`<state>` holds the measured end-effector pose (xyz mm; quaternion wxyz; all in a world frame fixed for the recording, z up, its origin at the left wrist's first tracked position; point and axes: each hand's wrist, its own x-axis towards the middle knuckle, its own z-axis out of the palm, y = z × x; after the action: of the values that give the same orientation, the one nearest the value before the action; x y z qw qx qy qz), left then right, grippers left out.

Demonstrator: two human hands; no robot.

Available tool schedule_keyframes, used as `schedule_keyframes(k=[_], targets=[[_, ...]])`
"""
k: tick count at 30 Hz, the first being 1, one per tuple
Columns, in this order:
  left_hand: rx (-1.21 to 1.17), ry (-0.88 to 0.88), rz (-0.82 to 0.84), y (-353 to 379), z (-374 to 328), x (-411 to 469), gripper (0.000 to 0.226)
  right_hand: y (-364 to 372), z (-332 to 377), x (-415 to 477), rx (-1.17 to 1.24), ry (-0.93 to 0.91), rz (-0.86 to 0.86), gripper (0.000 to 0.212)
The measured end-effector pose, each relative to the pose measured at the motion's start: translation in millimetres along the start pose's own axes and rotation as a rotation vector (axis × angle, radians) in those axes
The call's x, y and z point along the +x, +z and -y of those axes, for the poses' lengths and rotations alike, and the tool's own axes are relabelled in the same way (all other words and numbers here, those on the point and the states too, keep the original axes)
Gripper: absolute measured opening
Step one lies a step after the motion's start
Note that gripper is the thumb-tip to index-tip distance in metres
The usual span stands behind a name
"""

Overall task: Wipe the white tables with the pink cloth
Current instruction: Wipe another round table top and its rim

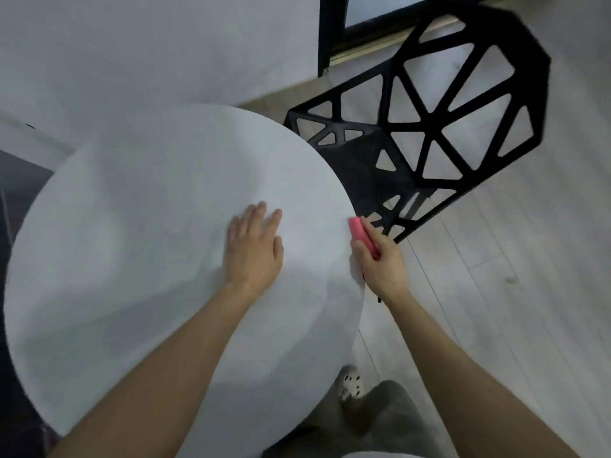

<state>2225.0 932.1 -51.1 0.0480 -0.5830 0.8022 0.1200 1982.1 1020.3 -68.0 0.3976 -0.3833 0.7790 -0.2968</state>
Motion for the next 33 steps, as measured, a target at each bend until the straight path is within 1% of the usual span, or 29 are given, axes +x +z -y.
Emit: schedule_keyframes(k=[2, 4, 6, 7, 8, 9, 10, 12, 13, 14, 15, 17, 18, 19, 20, 21, 23, 24, 25, 26, 27, 28, 31, 33], targets=[[-0.056, 0.114, 0.017, -3.4, 0.3, -36.7, 0.055, -2.3, -0.7, -15.6, -0.048, 0.014, -0.073, 0.051], [-0.124, 0.207, 0.007, -5.9, 8.0, -66.2, 0.045, -0.4, 7.6, -25.6, -0.065, -0.011, -0.174, 0.050], [-0.160, 0.246, -0.009, -12.0, 24.6, -87.1, 0.032, 8.8, 24.6, -35.0, -0.064, -0.113, -0.272, 0.048], [-0.161, 0.242, -0.007, -16.5, 37.5, -95.2, 0.028, 18.8, 32.9, -39.0, -0.076, -0.176, -0.295, 0.048], [-0.150, 0.215, 0.009, -20.7, 53.4, -102.8, 0.029, 33.9, 38.1, -42.1, -0.101, -0.234, -0.277, 0.048], [-0.128, 0.162, 0.039, -24.8, 71.5, -109.7, 0.035, 54.7, 40.1, -46.3, -0.159, -0.285, -0.230, 0.048], [-0.098, 0.088, 0.079, -28.9, 92.4, -116.1, 0.046, 81.9, 38.8, -54.6, -0.246, -0.332, -0.177, 0.049], [-0.031, -0.105, 0.184, -36.0, 140.0, -125.7, 0.084, 147.0, 38.4, -83.7, -0.437, -0.459, -0.159, 0.052], [0.015, -0.197, 0.246, -38.2, 165.9, -127.6, 0.105, 179.0, 42.0, -102.4, -0.456, -0.518, -0.159, 0.053], [0.067, -0.265, 0.302, -41.0, 190.0, -127.8, 0.123, 207.0, 44.8, -120.5, -0.448, -0.590, -0.121, 0.055], [0.115, -0.308, 0.368, -44.4, 209.3, -127.9, 0.135, 228.3, 46.9, -136.7, -0.439, -0.682, -0.046, 0.058], [0.110, -0.327, 0.466, -46.1, 231.9, -129.0, 0.145, 246.0, 44.7, -155.6, -0.460, -0.845, 0.127, 0.065], [0.082, -0.321, 0.467, -44.5, 236.6, -129.3, 0.145, 242.0, 42.2, -150.5, -0.503, -0.885, 0.158, 0.067], [0.081, -0.314, 0.454, -43.1, 238.9, -129.4, 0.146, 232.0, 42.9, -134.9, -0.525, -0.893, 0.150, 0.066], [0.094, -0.303, 0.437, -41.8, 240.6, -129.1, 0.146, 218.9, 46.3, -110.9, -0.530, -0.860, 0.089, 0.064], [0.110, -0.288, 0.415, -39.6, 243.0, -129.4, 0.146, 202.7, 52.0, -80.6, -0.550, -0.779, -0.010, 0.060], [0.114, -0.262, 0.360, -33.8, 249.2, -132.7, 0.145, 164.9, 68.5, -12.1, -0.578, -0.502, -0.182, 0.057], [0.108, -0.247, 0.341, -31.3, 251.8, -133.3, 0.145, 151.7, 79.8, 15.4, -0.578, -0.374, -0.241, 0.060], [0.105, -0.231, 0.322, -29.4, 254.2, -133.4, 0.145, 151.5, 93.1, 33.5, -0.564, -0.288, -0.289, 0.064], [0.111, -0.215, 0.302, -27.8, 255.9, -133.4, 0.145, 165.3, 106.3, 40.7, -0.560, -0.243, -0.324, 0.069], [0.125, -0.199, 0.287, -26.8, 257.5, -133.8, 0.146, 188.6, 119.8, 35.1, -0.571, -0.249, -0.327, 0.073], [0.139, -0.184, 0.273, -26.4, 258.7, -134.3, 0.146, 216.9, 129.5, 20.9, -0.591, -0.311, -0.295, 0.073], [0.165, -0.155, 0.225, -27.7, 263.5, -135.8, 0.146, 288.3, 132.0, -59.2, -0.589, -0.594, -0.081, 0.069], [0.173, -0.132, 0.203, -30.6, 263.5, -136.7, 0.144, 298.0, 111.3, -120.1, -0.550, -0.695, 0.061, 0.065]])
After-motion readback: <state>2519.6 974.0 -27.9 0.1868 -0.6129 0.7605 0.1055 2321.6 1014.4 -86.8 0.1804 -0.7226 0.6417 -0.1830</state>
